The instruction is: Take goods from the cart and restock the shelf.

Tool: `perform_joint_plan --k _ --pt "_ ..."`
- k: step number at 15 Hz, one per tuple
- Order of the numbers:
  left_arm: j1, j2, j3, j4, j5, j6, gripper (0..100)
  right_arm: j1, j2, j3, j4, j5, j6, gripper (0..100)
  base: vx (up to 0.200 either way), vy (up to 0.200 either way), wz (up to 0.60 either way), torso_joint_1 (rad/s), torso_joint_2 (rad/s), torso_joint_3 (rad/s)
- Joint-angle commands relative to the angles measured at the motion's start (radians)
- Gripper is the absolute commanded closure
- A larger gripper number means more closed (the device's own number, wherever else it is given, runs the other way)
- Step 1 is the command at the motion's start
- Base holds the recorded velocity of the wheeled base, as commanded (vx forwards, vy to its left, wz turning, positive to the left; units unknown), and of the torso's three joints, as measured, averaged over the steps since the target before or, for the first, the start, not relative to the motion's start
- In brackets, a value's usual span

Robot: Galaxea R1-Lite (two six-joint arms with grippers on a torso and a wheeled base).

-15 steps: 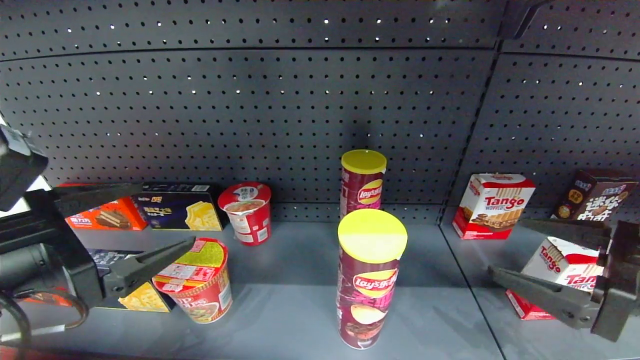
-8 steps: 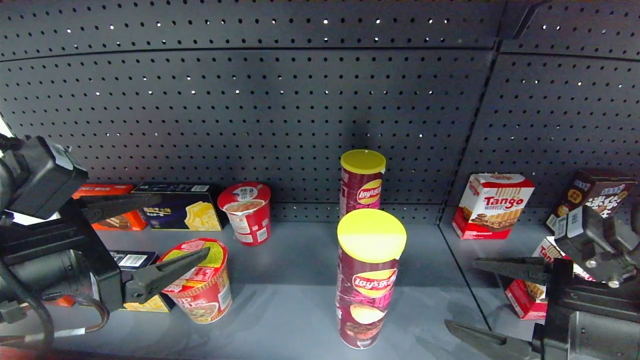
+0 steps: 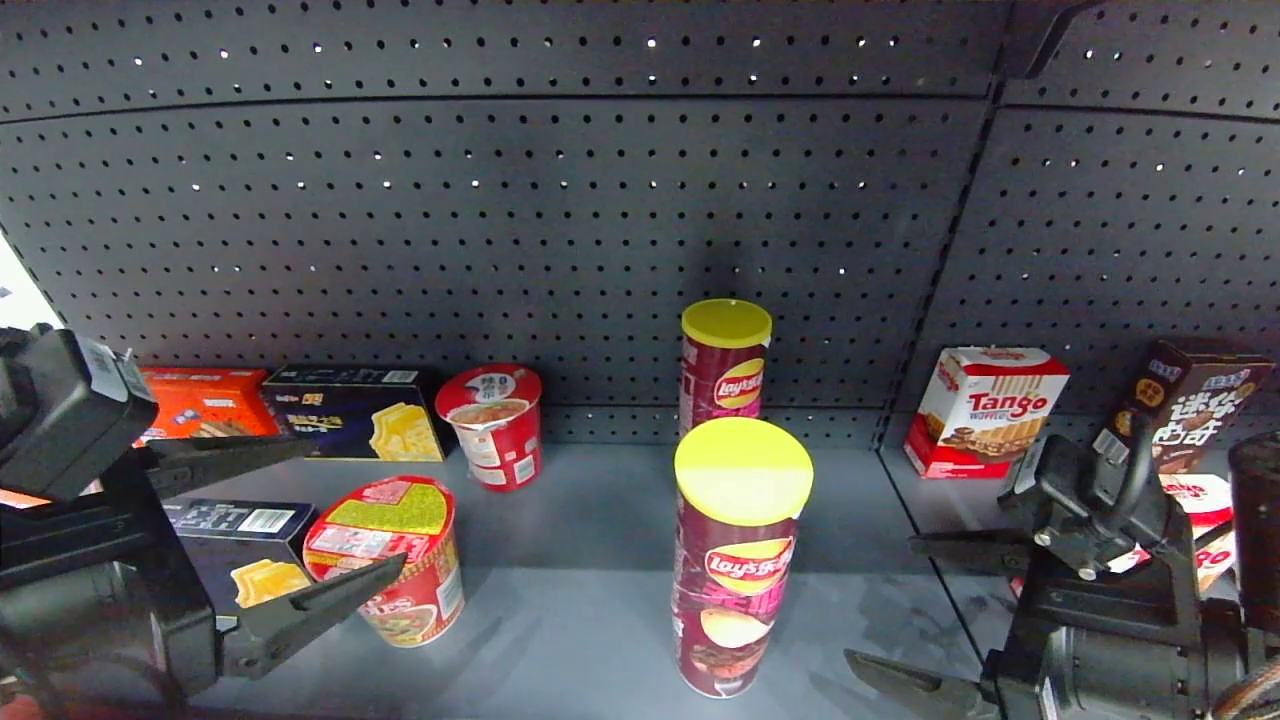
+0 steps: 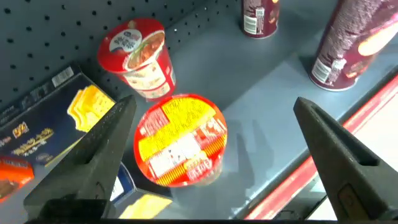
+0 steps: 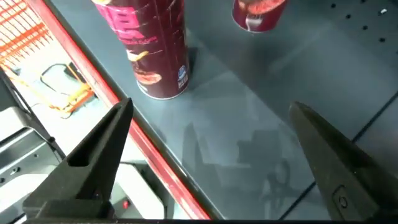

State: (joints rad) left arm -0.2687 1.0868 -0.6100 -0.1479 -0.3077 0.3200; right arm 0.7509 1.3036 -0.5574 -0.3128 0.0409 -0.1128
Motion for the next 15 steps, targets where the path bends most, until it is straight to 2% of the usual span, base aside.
perform_joint_plan --k 1,10,15 --pt "-0.001 -0.033 0.021 -0.001 0.002 0.002 0 -0.001 0.048 -0.018 -0.002 -0.001 -0.001 0 0.0 0.0 0.0 0.0 0.0 0.0" --pt "0.002 -0.051 0.056 -0.01 -0.001 -0.002 0 0.001 0.183 -0.111 -0.003 -0.003 -0.001 0 0.0 0.0 0.0 0.0 0.0 0.0" --pt "0.002 -0.051 0.059 -0.01 -0.001 -0.004 0 0.001 0.19 -0.11 -0.005 -0.001 -0.002 0 0.0 0.0 0.0 0.0 0.0 0.0"
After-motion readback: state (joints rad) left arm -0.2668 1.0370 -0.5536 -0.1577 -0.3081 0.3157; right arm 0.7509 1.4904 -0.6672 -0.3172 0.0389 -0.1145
